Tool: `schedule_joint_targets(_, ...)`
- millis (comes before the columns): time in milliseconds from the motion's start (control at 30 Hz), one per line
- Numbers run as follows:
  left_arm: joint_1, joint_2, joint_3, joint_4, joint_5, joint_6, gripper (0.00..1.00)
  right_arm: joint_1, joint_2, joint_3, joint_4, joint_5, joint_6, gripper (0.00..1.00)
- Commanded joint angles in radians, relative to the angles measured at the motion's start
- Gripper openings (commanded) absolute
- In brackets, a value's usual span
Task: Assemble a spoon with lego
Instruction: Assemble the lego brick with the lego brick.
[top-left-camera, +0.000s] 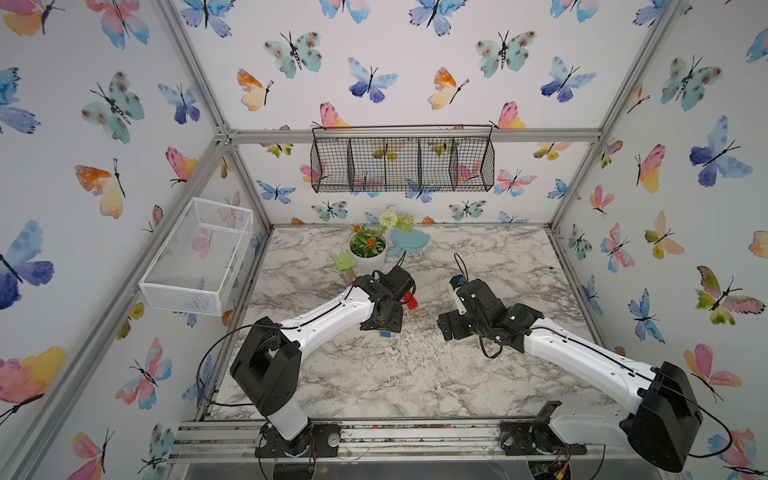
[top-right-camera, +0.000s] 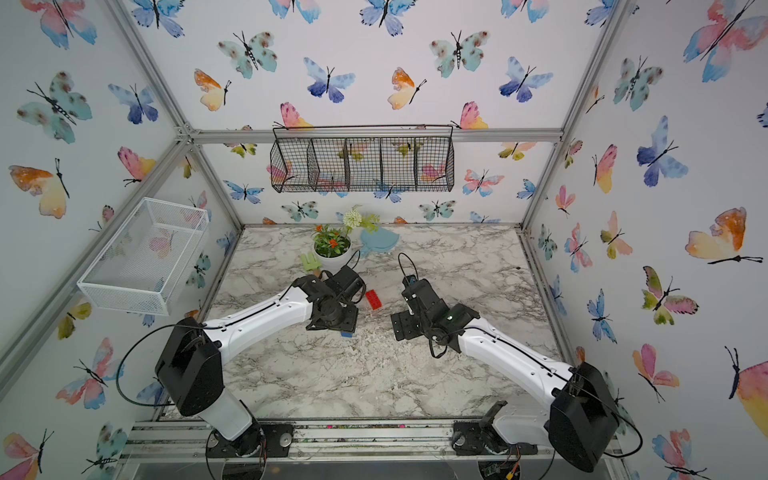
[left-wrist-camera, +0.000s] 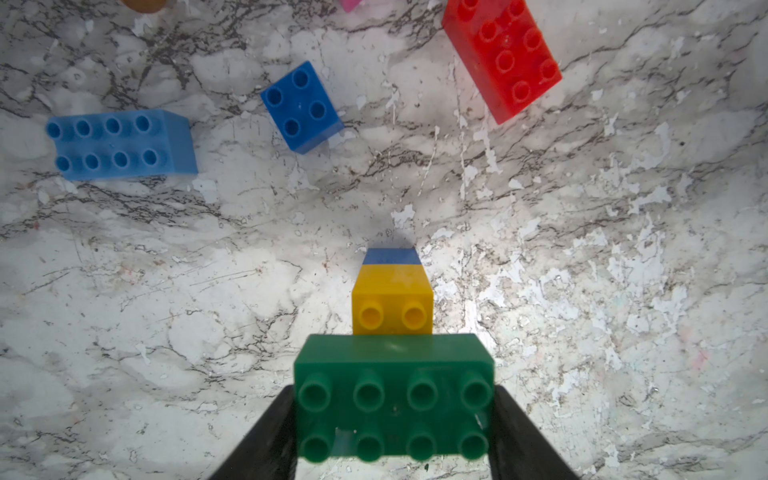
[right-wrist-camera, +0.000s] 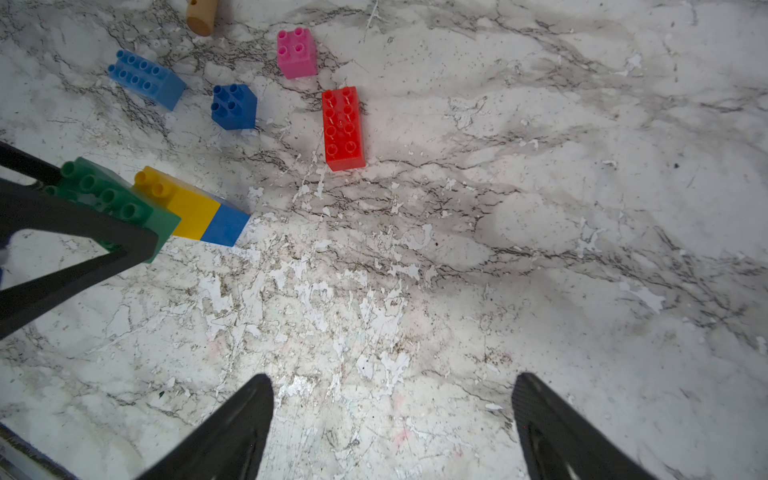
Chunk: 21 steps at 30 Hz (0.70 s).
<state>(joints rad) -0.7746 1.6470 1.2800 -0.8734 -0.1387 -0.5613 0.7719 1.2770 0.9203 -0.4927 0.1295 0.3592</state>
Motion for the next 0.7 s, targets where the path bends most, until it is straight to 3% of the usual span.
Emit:
schedule_joint_targets(0,-0.001,0.007,0.022,-0.012,-0.032,-0.002,0.19,-0.004,-0.021,-0.016,-0.008,0.004,0.015,0.93)
schedule_joint_targets(667,-0.001,0.007,0.013,0.014,-0.024,-0.002,0.19,-0.004,-0.028,-0.029,-0.008,0.007,0.017,0.93)
